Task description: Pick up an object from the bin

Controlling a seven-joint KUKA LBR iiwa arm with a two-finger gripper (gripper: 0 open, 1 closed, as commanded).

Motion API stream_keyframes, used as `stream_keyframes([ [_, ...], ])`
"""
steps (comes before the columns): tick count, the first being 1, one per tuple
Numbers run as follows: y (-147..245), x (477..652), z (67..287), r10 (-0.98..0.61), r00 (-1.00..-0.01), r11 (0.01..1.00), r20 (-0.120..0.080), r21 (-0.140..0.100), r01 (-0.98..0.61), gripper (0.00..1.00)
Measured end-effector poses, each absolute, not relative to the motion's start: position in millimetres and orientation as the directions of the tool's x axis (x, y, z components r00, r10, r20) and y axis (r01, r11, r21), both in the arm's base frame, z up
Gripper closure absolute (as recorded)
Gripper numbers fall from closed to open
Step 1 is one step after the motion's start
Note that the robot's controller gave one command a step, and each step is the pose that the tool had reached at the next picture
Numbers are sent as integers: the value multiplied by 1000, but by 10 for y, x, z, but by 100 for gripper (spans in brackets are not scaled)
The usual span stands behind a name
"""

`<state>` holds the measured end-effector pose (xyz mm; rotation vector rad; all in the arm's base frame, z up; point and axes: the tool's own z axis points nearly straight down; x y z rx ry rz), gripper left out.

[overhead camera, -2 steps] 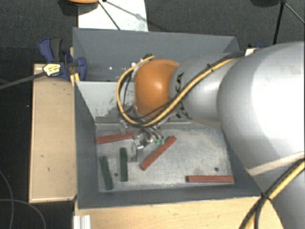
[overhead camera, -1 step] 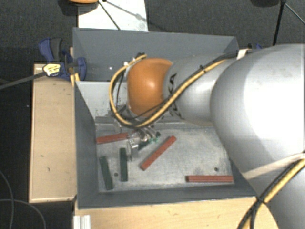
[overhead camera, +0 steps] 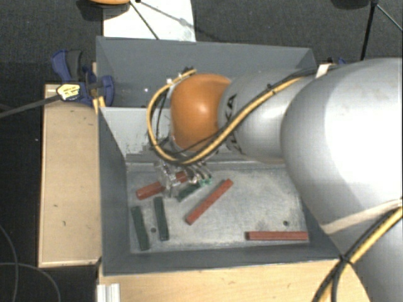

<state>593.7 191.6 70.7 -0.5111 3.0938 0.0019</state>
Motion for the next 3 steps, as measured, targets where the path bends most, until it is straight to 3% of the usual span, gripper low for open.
stream_keyframes([
  [1,1917,5937,707,-322,-947,947,-6,0,-322,100],
  [2,1599,5726,1270,-346,-938,938,-2,0,-346,100],
  [3,1599,5726,1270,-346,-938,938,-2,0,-346,100],
])
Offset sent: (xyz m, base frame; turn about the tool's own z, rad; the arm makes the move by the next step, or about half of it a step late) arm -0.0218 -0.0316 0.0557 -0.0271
